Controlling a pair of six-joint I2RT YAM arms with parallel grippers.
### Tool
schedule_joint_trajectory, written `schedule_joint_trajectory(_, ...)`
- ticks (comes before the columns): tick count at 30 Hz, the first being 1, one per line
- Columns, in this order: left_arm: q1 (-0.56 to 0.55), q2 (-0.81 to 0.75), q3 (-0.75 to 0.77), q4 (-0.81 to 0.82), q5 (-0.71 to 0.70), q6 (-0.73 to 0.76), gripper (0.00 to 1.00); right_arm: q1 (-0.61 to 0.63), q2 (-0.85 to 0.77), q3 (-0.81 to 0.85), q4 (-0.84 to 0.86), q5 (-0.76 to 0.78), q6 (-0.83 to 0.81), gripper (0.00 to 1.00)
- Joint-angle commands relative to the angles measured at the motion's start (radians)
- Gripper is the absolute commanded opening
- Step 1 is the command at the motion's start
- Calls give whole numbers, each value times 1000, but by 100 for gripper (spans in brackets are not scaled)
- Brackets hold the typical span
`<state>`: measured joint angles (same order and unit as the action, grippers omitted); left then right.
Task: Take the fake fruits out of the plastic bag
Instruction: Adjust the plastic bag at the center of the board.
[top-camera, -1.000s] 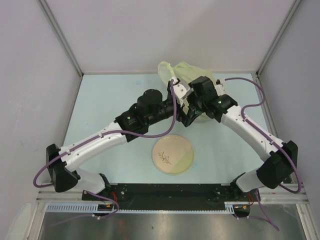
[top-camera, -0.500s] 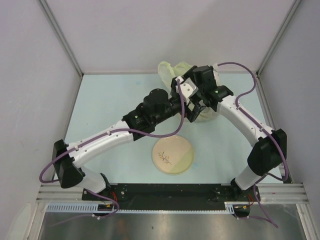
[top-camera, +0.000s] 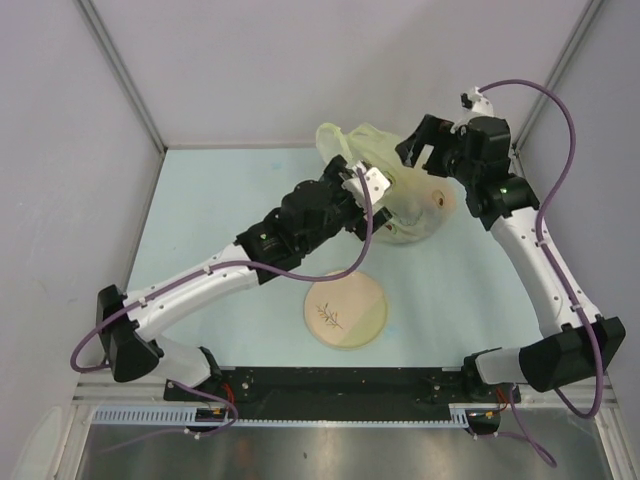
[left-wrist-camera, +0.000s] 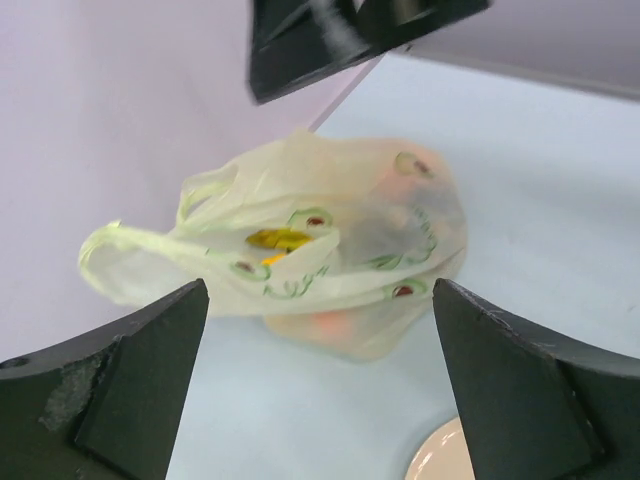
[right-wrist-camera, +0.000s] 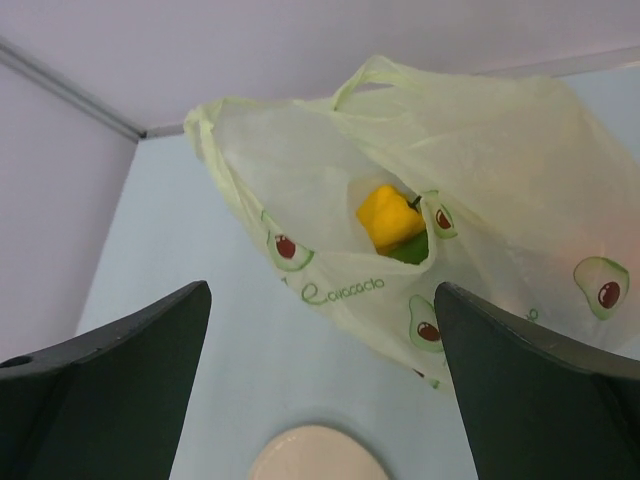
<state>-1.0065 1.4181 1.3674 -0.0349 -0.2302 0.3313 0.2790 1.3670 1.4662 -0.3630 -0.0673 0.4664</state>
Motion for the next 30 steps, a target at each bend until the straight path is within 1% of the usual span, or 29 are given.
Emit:
schedule_joint_trajectory(1,103,-50,43,-106,33,-38,100,-15,-57,-26,-106,-140,-257,100)
schedule_joint_trajectory(2,161,-48,54,-131,32,-120,100,-18,-63,-33,-102,-135,-277,100)
schedule_joint_trajectory(4,230,-50,74,-181,61,-188,100,-29,-68,-38,-106,-103,-317,100)
schedule_joint_trajectory(5,308,-45,84,-190,51,-284,100,-43,-65,-40,-111,-94,-322,100)
schedule_joint_trajectory(7,405,-15,131,-215,22,-441,100,-55,-54,-27,-134,-91,-331,100)
schedule_joint_trajectory(8,495,10,159,-232,60,-571,100,-64,-39,-20,-151,-91,-316,100)
schedule_joint_trajectory(9,525,39,194,-252,74,-604,100,-69,-33,-15,-186,-85,-311,100)
schedule_joint_trajectory(10,539,73,287,-319,74,-613,100,-69,-26,-17,-203,-77,-310,100)
schedule_joint_trajectory(11,555,162,345,-359,72,-611,100,-69,-7,-15,-246,-75,-337,100)
schedule_joint_trajectory(13,575,235,464,-399,141,-603,100,-66,6,-24,-284,-8,-363,100)
schedule_joint_trajectory(14,598,283,481,-386,188,-641,100,-69,4,-67,-289,19,-373,100)
schedule_joint_trajectory(15,609,306,495,-364,298,-664,100,-73,-15,-90,-292,88,-383,100)
schedule_joint_trajectory(16,620,324,498,-331,384,-673,100,-75,-29,-108,-289,118,-390,100)
schedule_joint_trajectory(17,628,343,502,-248,458,-657,100,-77,-49,-157,-272,142,-394,100)
schedule_joint_trajectory(18,628,401,525,-244,527,-652,100,-81,-75,-159,-274,177,-381,100)
schedule_joint_trajectory(19,628,430,594,-259,554,-669,100,-87,-91,-159,-275,167,-383,100)
schedule_joint_trajectory(20,628,459,611,-240,595,-676,100,-93,-106,-159,-274,80,-406,100)
schedule_joint_trajectory(21,625,479,616,-221,644,-673,100,-96,-126,-159,-268,36,-454,100)
schedule_joint_trajectory(23,605,487,608,-204,699,-681,98,-96,-137,-159,-246,3,-463,100)
schedule_joint_trajectory(26,595,492,589,-198,775,-722,90,-98,-123,-159,-208,-11,-456,100)
schedule_joint_trajectory(27,597,484,561,-194,787,-736,82,-100,-117,-159,-200,-26,-450,100)
schedule_joint_trajectory(29,594,475,524,-191,787,-776,79,-107,-108,-159,-186,-46,-430,100)
schedule_joint_trajectory(30,594,475,500,-194,784,-782,79,-109,-103,-159,-183,-51,-423,100)
